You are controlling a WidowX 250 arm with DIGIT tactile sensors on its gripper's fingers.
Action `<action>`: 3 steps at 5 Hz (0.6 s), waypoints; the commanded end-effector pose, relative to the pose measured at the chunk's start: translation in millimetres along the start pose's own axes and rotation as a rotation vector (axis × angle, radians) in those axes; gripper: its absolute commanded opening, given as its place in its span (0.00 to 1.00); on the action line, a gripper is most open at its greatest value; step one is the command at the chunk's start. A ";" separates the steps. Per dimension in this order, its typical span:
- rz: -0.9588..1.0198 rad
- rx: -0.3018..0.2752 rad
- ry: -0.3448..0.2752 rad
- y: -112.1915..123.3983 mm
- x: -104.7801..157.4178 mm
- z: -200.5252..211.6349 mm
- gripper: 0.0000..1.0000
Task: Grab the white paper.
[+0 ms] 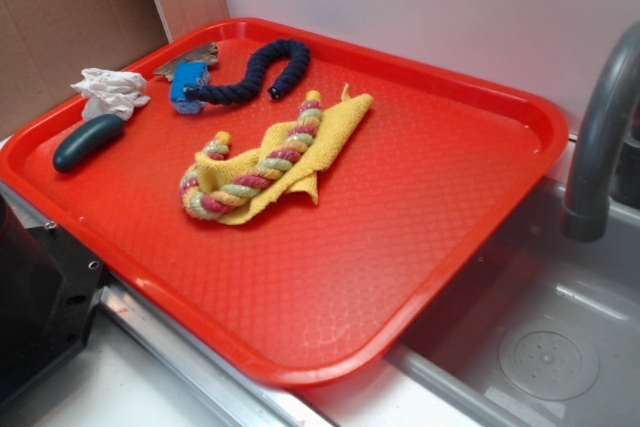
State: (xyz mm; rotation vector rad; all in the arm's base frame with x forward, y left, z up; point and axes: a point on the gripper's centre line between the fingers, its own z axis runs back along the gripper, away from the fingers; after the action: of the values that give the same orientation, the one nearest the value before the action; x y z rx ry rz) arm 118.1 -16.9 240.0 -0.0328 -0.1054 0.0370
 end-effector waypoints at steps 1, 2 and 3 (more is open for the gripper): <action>0.000 0.000 0.000 0.0 0.0 0.0 1.00; 0.224 0.201 0.100 51.0 14.4 -50.0 1.00; 0.415 0.241 0.082 84.0 22.8 -91.9 1.00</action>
State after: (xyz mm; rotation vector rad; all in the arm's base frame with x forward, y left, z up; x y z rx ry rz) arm 149.2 61.4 139.8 0.1854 0.0203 0.4603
